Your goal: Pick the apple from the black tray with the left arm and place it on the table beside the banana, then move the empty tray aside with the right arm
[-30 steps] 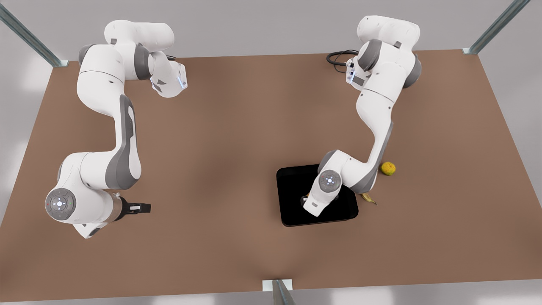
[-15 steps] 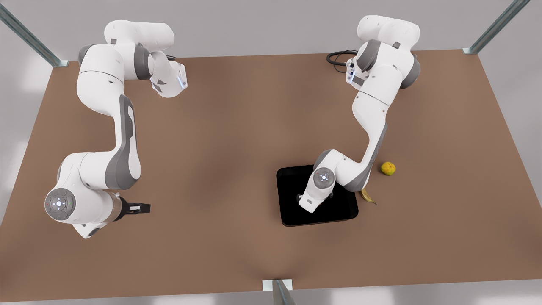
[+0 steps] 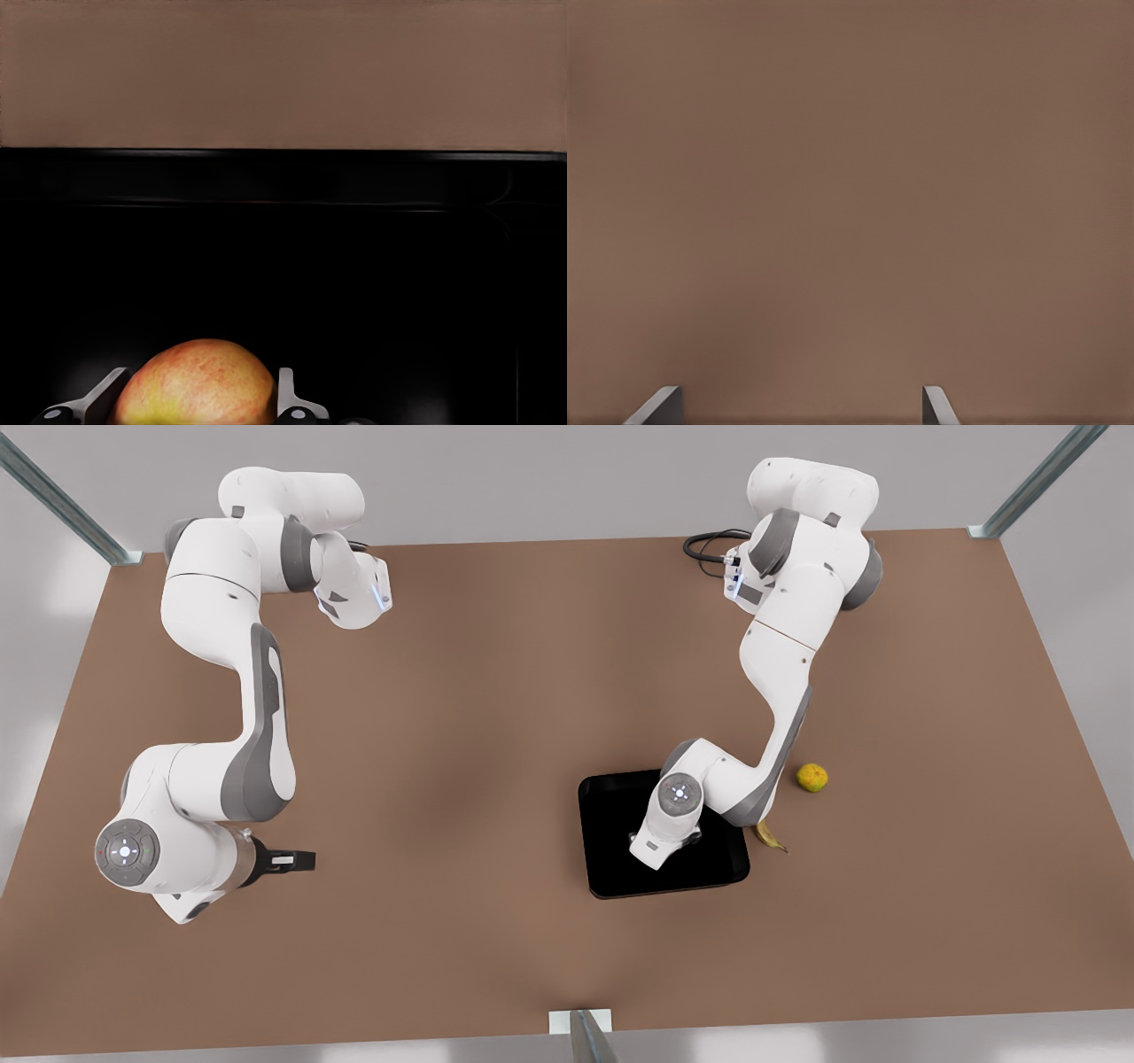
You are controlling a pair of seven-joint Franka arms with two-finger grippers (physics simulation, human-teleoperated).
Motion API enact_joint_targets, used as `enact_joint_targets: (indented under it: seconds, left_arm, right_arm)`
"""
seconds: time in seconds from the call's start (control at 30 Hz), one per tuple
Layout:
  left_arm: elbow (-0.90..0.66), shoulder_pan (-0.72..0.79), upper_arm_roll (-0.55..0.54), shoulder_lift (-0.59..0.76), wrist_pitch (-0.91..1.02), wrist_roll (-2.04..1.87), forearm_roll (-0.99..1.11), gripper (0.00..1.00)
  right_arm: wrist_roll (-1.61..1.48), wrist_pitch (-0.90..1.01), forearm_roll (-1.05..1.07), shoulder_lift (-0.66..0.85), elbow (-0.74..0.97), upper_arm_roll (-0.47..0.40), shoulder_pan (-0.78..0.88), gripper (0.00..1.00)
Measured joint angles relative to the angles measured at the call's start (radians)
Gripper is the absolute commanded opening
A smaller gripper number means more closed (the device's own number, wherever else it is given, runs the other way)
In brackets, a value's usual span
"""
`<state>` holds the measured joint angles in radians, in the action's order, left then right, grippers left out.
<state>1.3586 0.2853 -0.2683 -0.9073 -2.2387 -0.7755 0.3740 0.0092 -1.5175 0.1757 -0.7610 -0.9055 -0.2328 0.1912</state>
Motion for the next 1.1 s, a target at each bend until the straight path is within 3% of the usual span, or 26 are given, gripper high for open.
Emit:
enact_joint_targets:
  seconds: [0.2, 0.37, 0.5, 0.6, 0.67, 0.7, 0.83, 0.87, 1.03, 1.1]
  left_arm:
    - [-0.010, -0.029, -0.019, 0.143, 0.163, 0.014, -0.012, 0.81]
    - [-0.007, -0.216, -0.018, 0.251, 0.347, 0.121, -0.032, 0.81]
    - [-0.010, -0.376, -0.014, 0.200, 0.382, 0.251, -0.030, 0.81]
    - [-0.009, -0.475, -0.007, 0.114, 0.337, 0.352, -0.018, 0.81]
    - [-0.010, -0.512, -0.006, 0.067, 0.296, 0.413, -0.008, 0.83]
    - [-0.011, -0.521, -0.006, 0.056, 0.279, 0.442, -0.005, 1.00]
    - [-0.011, -0.534, -0.007, 0.075, 0.238, 0.528, -0.002, 1.00]
    - [-0.010, -0.537, -0.009, 0.100, 0.238, 0.545, -0.012, 1.00]
    - [-0.095, -0.540, -0.062, 0.540, 0.456, 0.602, -0.252, 1.00]
    - [-0.100, -0.533, -0.079, 0.592, 0.534, 0.614, -0.291, 1.00]
  right_arm:
    - [0.000, 0.000, 0.000, 0.000, 0.000, 0.000, 0.000, 1.00]
    - [0.000, 0.060, -0.028, 0.038, -0.002, 0.004, 0.028, 1.00]
    - [-0.003, 0.273, -0.023, 0.231, -0.007, 0.014, 0.035, 1.00]
    - [0.017, 0.368, 0.004, 0.196, -0.011, 0.038, 0.171, 1.00]
    - [0.062, 0.352, 0.056, 0.156, -0.014, 0.042, 0.253, 1.00]
    - [0.095, 0.327, 0.081, 0.132, -0.017, 0.042, 0.298, 1.00]
    - [0.214, 0.175, 0.140, 0.080, -0.149, 0.085, 0.376, 1.00]
    - [0.242, 0.132, 0.146, 0.080, -0.177, 0.112, 0.376, 1.00]
    - [0.386, -0.101, 0.077, 0.075, -0.254, 0.243, 0.378, 1.00]
    - [0.447, -0.186, 0.033, 0.064, -0.254, 0.276, 0.378, 1.00]
